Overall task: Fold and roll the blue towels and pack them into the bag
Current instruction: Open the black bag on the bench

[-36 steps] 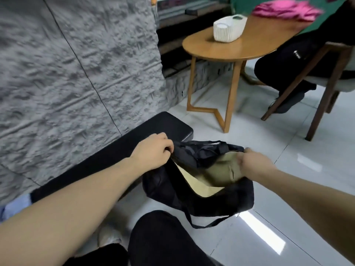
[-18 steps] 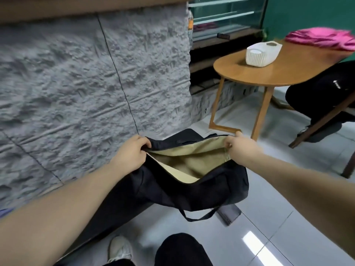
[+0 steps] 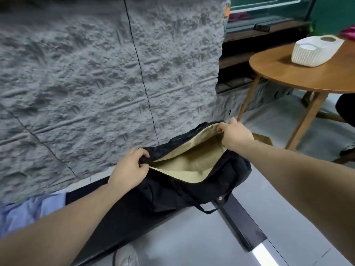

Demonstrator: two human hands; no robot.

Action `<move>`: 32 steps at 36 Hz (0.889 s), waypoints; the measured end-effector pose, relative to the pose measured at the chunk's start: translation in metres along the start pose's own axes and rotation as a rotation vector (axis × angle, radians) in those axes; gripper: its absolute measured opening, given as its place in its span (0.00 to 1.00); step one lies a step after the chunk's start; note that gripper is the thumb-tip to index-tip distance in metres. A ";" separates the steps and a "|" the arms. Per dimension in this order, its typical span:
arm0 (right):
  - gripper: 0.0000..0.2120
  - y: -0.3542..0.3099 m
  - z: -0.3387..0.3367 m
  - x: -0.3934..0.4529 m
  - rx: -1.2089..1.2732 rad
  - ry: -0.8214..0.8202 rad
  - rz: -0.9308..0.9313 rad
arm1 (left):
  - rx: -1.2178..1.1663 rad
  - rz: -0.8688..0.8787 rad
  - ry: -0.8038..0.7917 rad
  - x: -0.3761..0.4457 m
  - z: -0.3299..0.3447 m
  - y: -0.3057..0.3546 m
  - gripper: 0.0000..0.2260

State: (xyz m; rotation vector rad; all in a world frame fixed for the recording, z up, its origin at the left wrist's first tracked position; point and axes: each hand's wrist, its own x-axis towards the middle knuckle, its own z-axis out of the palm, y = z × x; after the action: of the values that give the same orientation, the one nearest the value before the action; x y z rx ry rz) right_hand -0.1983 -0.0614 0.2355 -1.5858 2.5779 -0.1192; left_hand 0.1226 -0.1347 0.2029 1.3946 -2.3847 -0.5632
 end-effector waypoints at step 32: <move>0.34 -0.011 0.077 0.005 -0.229 -0.177 -0.160 | -0.019 -0.463 -0.040 0.041 0.026 -0.036 0.15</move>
State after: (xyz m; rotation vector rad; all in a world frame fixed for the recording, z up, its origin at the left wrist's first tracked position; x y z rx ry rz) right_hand -0.1797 -0.0714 0.1603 -1.7864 2.3986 0.3003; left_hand 0.1183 -0.1817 0.1664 1.9550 -2.0756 -0.7285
